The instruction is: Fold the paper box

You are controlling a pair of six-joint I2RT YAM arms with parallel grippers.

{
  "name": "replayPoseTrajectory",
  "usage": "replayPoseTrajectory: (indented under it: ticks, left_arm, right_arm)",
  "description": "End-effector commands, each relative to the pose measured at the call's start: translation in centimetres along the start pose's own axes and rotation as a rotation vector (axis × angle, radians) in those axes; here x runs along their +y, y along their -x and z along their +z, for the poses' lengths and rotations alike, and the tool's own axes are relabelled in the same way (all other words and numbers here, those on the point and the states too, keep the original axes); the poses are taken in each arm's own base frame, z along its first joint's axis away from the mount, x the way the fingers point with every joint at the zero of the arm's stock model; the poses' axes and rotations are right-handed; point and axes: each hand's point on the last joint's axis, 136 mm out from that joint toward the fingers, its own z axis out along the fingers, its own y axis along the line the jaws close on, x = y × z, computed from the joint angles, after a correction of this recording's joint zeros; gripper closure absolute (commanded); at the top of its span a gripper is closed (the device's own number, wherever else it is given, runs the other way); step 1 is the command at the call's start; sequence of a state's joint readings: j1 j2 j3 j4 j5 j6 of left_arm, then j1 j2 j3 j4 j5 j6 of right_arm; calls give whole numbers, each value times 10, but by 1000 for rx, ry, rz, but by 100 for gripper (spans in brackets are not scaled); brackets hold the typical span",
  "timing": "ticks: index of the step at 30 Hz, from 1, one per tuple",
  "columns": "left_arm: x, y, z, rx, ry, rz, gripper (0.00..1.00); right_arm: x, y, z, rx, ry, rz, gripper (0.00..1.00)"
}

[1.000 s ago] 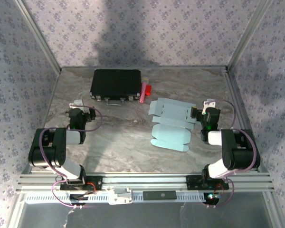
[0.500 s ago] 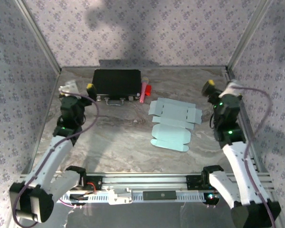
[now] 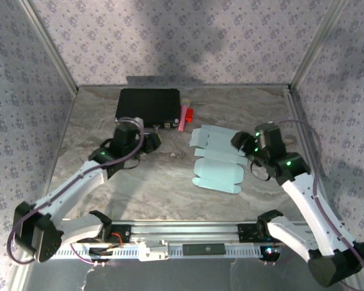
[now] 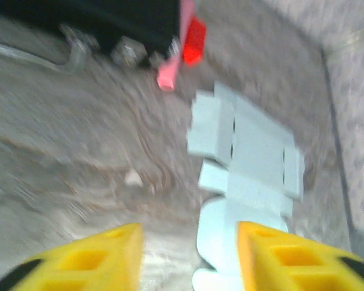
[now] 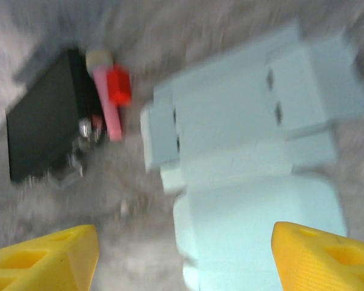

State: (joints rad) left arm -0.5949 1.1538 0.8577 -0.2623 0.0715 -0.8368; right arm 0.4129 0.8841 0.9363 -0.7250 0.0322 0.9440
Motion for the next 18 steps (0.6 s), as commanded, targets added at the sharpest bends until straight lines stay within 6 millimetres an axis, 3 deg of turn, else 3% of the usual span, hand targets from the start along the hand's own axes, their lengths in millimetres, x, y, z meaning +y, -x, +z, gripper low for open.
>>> replayPoseTrajectory:
  ticks: [1,3,7,11,14,18]
  left_arm:
    - [-31,-20,20,73,-61,23,64]
    - [-41,-37,42,119,-70,51,65]
    - [-57,-67,81,212,-76,82,77]
    - [-62,-93,113,278,-74,100,80]
    - [-65,-109,128,310,-76,107,82]
    - [-66,-128,142,345,-79,117,84]
  right_arm:
    - [-27,-63,16,136,-56,203,27]
    - [-38,-92,27,170,-69,246,29]
    - [-44,-124,34,195,-74,331,29]
    - [-53,-156,52,239,-53,441,29]
    - [-60,-167,62,232,-34,508,32]
    - [-61,-163,71,186,5,555,38]
